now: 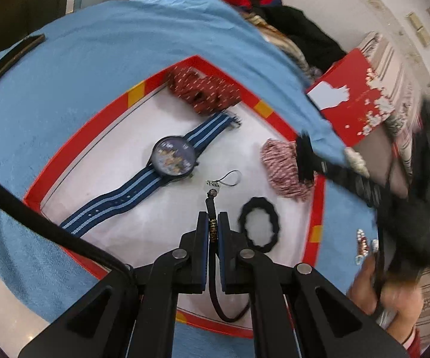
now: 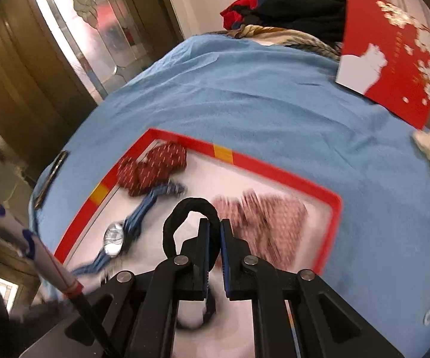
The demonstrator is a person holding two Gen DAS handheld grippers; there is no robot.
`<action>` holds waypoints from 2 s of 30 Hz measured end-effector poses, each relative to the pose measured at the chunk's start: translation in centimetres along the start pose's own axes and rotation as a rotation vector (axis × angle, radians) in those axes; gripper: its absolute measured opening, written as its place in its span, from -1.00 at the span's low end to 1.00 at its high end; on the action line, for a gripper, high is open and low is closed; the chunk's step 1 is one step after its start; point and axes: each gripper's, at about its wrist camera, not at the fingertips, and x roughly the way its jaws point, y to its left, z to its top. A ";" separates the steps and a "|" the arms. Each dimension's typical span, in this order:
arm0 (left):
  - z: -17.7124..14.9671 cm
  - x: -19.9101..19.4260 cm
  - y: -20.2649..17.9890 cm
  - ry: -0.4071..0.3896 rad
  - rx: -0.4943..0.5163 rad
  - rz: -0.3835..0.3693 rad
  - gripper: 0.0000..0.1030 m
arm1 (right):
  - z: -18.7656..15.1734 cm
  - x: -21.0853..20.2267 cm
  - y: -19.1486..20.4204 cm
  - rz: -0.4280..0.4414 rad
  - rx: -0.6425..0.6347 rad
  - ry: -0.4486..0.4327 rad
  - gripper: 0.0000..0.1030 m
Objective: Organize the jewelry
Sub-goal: 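Carry the cord charm and hair tie over the red tray and open both tools, then move the left tool to the pearl bracelet while the right tool moves to the red bead bracelet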
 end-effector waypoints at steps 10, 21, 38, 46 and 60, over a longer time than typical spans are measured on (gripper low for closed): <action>0.5 0.8 0.8 0.017 -0.032 0.029 -0.89 | 3.8 5.3 1.4 -0.072 -0.027 0.048 -0.85; 0.3 -0.6 0.6 -0.033 -0.055 0.007 -0.39 | 3.5 4.4 0.5 -0.090 -0.002 0.035 -0.31; -2.1 -1.3 -9.1 -0.095 0.152 -0.107 -0.20 | -7.2 -11.6 -14.9 -0.268 0.164 -0.076 -0.18; -6.3 0.9 -16.4 -0.015 0.311 -0.179 -0.17 | -16.0 -18.9 -28.9 -0.394 0.507 -0.075 -0.16; -10.4 6.2 -22.2 0.127 0.441 -0.133 -0.14 | -16.1 -15.1 -32.6 -0.313 0.600 -0.052 -0.14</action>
